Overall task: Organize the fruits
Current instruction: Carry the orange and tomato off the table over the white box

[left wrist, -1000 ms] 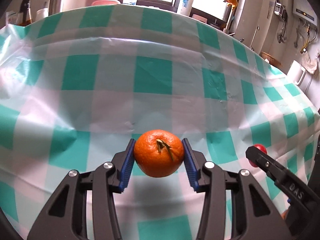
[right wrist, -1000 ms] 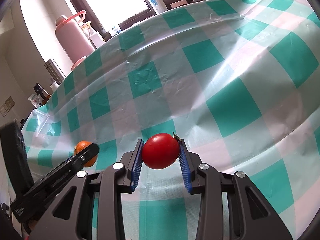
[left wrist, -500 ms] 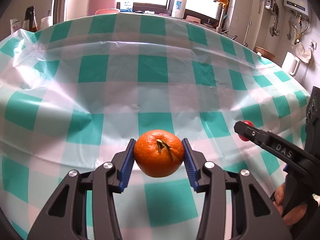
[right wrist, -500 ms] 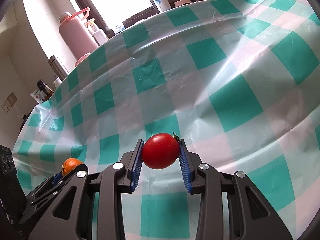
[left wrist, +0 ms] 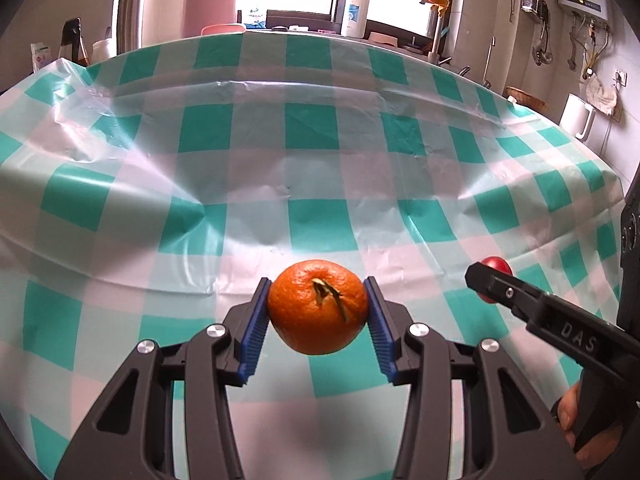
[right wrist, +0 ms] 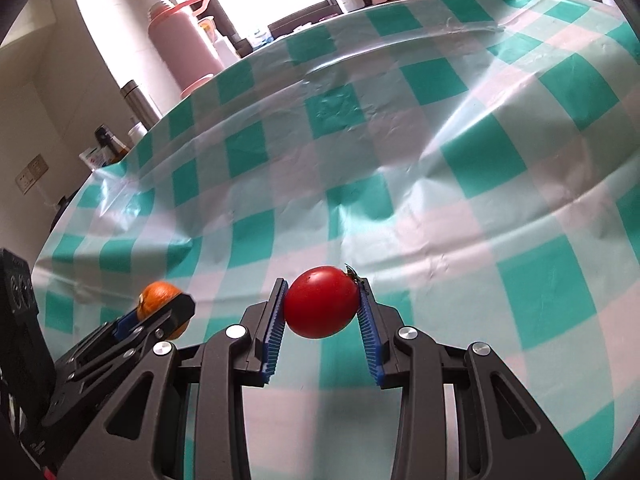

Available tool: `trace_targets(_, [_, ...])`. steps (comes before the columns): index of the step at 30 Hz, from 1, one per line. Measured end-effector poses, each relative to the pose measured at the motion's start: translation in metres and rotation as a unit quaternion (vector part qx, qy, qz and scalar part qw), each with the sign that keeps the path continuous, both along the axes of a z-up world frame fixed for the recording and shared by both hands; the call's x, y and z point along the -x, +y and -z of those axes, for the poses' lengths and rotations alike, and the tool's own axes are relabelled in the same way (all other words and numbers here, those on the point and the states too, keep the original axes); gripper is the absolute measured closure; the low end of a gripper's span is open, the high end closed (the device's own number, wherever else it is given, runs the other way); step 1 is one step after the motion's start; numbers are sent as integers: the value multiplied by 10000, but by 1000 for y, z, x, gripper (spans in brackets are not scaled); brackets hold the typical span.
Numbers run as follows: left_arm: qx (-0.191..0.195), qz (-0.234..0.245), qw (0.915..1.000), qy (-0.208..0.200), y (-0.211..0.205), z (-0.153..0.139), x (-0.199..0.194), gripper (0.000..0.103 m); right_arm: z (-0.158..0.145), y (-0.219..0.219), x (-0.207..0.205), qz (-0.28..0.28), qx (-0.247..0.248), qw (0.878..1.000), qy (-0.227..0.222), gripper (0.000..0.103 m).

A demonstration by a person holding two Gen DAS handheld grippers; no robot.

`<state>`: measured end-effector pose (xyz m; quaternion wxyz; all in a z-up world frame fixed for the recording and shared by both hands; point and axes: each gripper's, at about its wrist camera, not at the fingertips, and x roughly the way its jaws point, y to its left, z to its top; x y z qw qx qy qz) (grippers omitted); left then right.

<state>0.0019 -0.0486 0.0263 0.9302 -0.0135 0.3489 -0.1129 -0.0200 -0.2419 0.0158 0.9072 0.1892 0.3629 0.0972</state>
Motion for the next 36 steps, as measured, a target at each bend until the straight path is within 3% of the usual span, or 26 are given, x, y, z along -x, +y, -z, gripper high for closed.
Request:
trace_targets(14, [247,126,9996,-114,7,-8,56,57,-10,3,100,-468,152,9985,-252,68])
trace_targets(23, [-55,1128,9928,-388,-56,-15,130,57,-17,-40,179,-266,311,9977,-537,68])
trace_targets(30, [-413,2183,9743,-368,-121,-5,185,57,-12,-93,242,168,457,9968,-626,68])
trace_targets(33, [-525,2676,9612,-411,-147,-2,208,57,-4,-123,273,506,396,9963,-563,68])
trace_targets(36, [-618,3265,9423,-411,-174,4,233,57,6,-150,305,831,380,9948,-442,68])
